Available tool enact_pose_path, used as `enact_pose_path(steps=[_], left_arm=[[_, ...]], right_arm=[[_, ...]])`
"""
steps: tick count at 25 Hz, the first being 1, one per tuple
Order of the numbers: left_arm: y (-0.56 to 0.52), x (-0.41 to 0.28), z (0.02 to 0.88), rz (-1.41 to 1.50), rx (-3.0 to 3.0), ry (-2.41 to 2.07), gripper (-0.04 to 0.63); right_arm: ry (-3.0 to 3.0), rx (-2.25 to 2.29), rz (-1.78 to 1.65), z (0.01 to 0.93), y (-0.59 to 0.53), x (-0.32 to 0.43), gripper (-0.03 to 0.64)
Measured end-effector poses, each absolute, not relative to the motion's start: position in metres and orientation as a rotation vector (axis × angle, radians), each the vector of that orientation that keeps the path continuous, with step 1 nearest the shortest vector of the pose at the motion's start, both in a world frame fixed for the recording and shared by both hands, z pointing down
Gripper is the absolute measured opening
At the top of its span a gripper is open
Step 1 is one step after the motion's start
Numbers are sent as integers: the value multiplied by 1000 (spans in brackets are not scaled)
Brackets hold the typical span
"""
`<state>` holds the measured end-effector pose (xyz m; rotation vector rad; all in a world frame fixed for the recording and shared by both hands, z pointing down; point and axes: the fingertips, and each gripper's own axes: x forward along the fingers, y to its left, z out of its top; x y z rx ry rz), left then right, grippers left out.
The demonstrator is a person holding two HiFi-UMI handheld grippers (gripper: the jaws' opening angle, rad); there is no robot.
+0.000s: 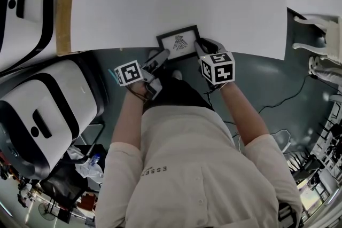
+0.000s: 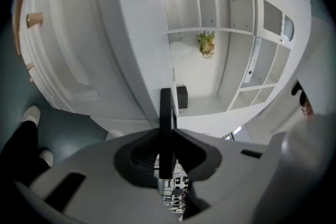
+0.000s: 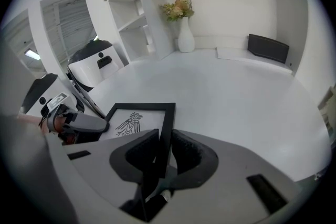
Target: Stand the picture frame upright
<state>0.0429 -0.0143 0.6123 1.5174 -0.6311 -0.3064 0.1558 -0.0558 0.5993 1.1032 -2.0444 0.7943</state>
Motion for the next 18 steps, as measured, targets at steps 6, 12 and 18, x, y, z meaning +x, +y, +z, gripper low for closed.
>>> enact_pose_path(steps=[6, 12, 18], left_arm=[[-17, 46, 603, -347, 1503, -605, 75], [-21, 42, 588, -393, 1513, -640, 74], [-19, 42, 570, -389, 1576, -619, 72]], right_arm=[[-2065, 1086, 810, 600, -56, 156, 86], [-2183, 1061, 926, 592, -60, 158, 106], [-2369, 971, 1144, 565, -61, 162, 150]])
